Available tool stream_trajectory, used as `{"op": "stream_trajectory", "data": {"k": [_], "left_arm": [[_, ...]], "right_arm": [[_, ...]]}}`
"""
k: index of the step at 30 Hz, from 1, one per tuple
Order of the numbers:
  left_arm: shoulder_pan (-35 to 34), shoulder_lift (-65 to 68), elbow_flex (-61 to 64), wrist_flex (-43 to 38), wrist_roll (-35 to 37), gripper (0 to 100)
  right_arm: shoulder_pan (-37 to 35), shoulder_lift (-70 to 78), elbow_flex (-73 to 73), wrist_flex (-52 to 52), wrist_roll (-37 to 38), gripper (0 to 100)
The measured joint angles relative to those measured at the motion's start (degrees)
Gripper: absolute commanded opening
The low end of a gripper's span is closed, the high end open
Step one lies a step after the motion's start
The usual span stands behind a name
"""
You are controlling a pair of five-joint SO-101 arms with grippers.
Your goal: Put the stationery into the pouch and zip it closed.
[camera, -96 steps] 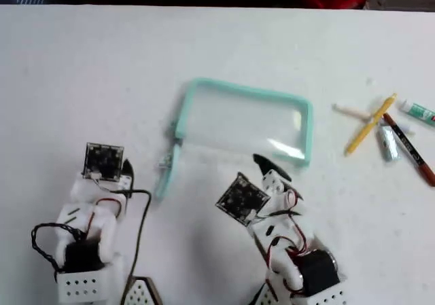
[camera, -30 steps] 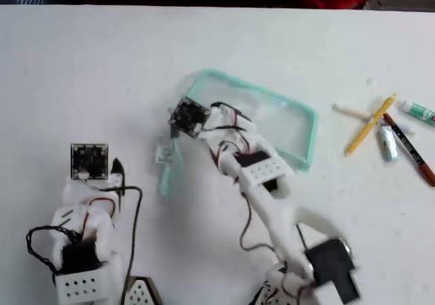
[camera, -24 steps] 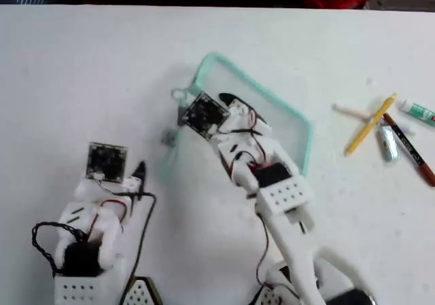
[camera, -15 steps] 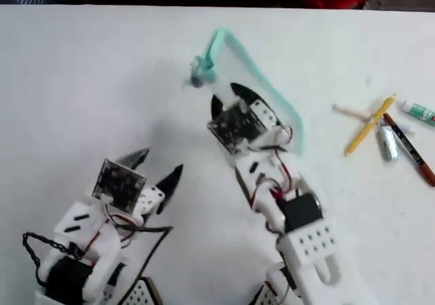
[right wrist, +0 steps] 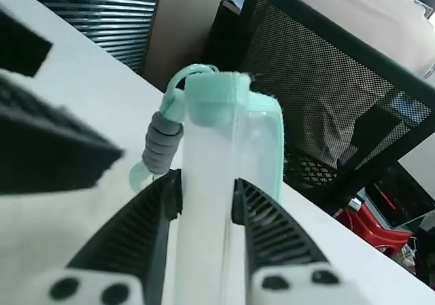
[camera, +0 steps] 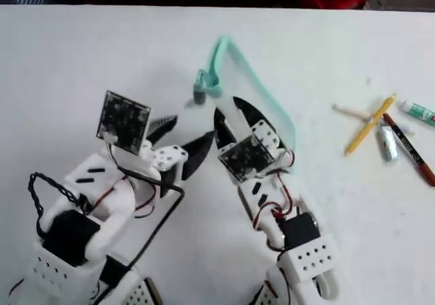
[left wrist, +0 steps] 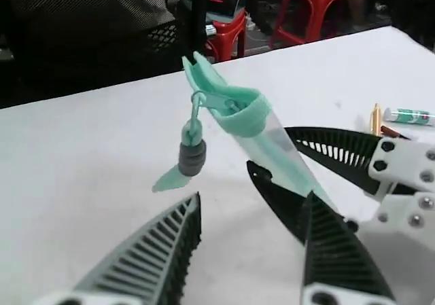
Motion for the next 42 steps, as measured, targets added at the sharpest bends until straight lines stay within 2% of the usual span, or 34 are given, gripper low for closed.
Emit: {"op": "stream_trajectory", "data": {"k": [7,13,17,23,26,31,42], "left_arm": [[4.66,6.42,0.0,-9.41,1.23,24],[8.88,10.37,0.09,-14.51,6.24,24],[9.41,13.19,0.0,-16.35,6.24,24],[9.14,18.73,0.09,-22.95,6.24,24],[9.05,21.1,0.53,-24.88,6.24,19],[9.05,21.63,0.62,-25.58,6.24,2],[9.23,21.71,0.53,-27.69,6.42,2]], "right_arm": [[0.0,-10.81,6.15,0.0,0.0,1.8],[0.35,-18.73,11.69,0.0,0.0,1.8],[0.53,-22.33,12.84,0.35,0.0,1.8],[0.62,-29.01,12.92,6.15,0.0,1.8],[0.79,-30.15,12.92,7.3,0.09,1.8],[0.79,-30.24,12.92,7.65,0.09,1.8],[0.7,-30.24,13.8,7.82,-0.26,1.8]]}}
